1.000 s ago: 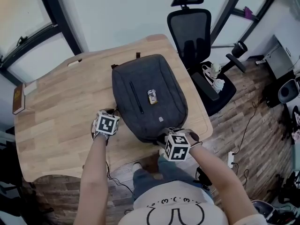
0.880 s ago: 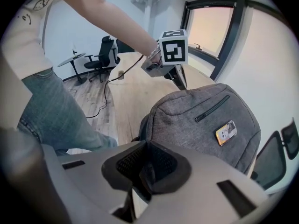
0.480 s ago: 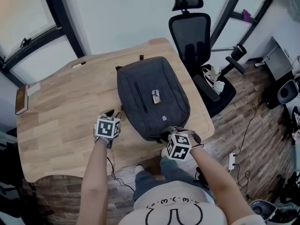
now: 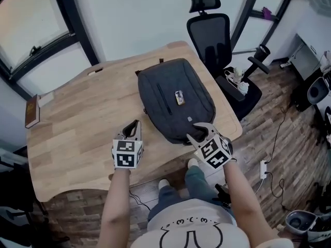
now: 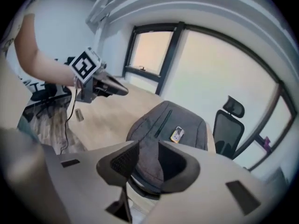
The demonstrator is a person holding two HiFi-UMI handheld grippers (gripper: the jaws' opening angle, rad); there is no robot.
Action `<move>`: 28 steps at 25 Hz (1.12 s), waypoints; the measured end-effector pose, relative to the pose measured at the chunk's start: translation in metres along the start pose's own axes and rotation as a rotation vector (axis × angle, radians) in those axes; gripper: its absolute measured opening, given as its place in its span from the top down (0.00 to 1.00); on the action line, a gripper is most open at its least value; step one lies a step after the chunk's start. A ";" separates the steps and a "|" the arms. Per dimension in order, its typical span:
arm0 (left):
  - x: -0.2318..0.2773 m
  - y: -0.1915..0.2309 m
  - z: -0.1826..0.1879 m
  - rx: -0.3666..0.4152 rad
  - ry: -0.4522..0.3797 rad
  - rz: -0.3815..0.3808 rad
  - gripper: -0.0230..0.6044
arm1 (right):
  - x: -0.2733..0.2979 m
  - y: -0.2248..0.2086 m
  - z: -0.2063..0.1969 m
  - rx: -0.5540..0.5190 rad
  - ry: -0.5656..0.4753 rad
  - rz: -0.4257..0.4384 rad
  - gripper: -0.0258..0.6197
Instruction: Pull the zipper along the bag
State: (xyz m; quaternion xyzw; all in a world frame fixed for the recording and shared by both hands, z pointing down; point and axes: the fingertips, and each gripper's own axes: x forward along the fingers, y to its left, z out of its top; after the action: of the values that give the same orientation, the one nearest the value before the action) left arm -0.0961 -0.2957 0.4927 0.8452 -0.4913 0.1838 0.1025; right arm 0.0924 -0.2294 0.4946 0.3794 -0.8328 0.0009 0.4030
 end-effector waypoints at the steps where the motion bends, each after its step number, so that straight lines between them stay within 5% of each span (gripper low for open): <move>1: -0.004 -0.003 0.005 0.011 -0.015 0.002 0.93 | -0.008 -0.001 0.008 0.044 -0.038 -0.031 0.69; 9: -0.044 -0.024 0.052 -0.038 -0.170 0.043 0.93 | -0.078 -0.029 0.055 0.225 -0.297 -0.229 0.70; 11: -0.051 -0.030 0.065 -0.093 -0.210 0.059 0.93 | -0.095 -0.042 0.067 0.260 -0.374 -0.253 0.89; 15: -0.057 -0.048 0.088 -0.106 -0.259 0.112 0.93 | -0.129 -0.070 0.086 0.207 -0.460 -0.304 0.89; 21: -0.067 -0.076 0.137 -0.093 -0.333 0.222 0.93 | -0.170 -0.117 0.093 0.226 -0.574 -0.272 0.89; 28: -0.084 -0.126 0.186 0.014 -0.383 0.355 0.93 | -0.211 -0.150 0.085 0.215 -0.638 -0.233 0.89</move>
State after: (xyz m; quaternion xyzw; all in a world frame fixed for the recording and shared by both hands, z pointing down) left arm 0.0150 -0.2323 0.2892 0.7657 -0.6412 0.0390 -0.0322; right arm 0.2125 -0.2292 0.2497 0.4933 -0.8630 -0.0759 0.0778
